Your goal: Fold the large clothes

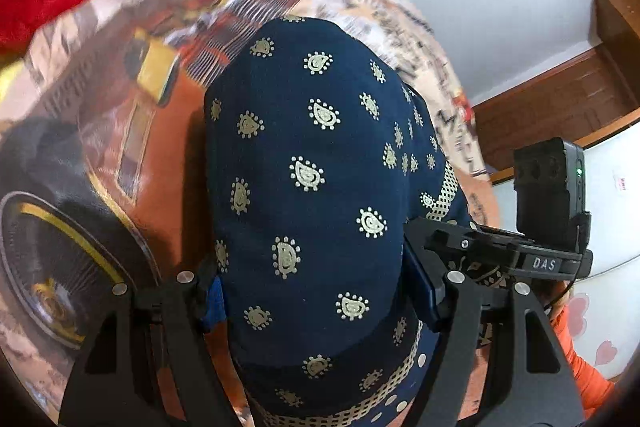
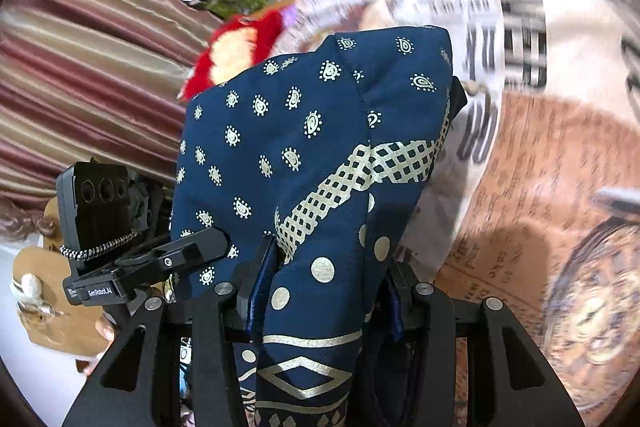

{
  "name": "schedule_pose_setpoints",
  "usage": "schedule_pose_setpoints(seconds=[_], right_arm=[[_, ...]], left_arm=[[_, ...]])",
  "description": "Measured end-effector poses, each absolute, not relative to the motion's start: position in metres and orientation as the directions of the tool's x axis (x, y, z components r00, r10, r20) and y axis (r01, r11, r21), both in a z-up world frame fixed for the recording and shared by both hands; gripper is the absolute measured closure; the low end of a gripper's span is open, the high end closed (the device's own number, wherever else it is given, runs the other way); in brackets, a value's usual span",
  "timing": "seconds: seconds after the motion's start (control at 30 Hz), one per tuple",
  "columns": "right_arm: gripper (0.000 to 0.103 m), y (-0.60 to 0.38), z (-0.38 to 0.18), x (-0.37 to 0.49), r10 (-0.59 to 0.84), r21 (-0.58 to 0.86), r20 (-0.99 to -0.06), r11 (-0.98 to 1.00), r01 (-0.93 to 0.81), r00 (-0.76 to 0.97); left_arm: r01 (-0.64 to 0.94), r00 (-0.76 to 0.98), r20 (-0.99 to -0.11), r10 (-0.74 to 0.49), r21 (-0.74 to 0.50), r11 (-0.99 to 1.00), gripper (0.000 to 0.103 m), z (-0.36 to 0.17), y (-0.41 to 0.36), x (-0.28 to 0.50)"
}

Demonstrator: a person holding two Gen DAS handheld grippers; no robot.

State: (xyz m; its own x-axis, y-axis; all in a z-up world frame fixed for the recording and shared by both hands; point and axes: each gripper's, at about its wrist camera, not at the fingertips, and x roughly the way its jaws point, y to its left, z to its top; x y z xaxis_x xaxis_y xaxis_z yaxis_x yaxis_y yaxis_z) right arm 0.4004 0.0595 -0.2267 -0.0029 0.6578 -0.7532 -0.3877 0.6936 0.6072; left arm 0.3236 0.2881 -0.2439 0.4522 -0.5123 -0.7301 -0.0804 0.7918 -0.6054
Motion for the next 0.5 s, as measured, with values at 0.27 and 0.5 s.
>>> schedule_pose_setpoints(seconds=[0.27,0.5], right_arm=[[0.059,0.060,-0.259,0.402,0.636,0.592,-0.772,0.708,-0.386,-0.018],[0.054,0.055,-0.257,0.399,0.619,0.571,-0.785,0.718,-0.398,-0.008]], left_arm=[[-0.080,0.466,-0.718,-0.517,-0.616,0.783,0.028,-0.274,0.290,0.331],[-0.099,0.479,-0.732,-0.484,-0.593,0.799,0.027,-0.272,0.288,0.328]])
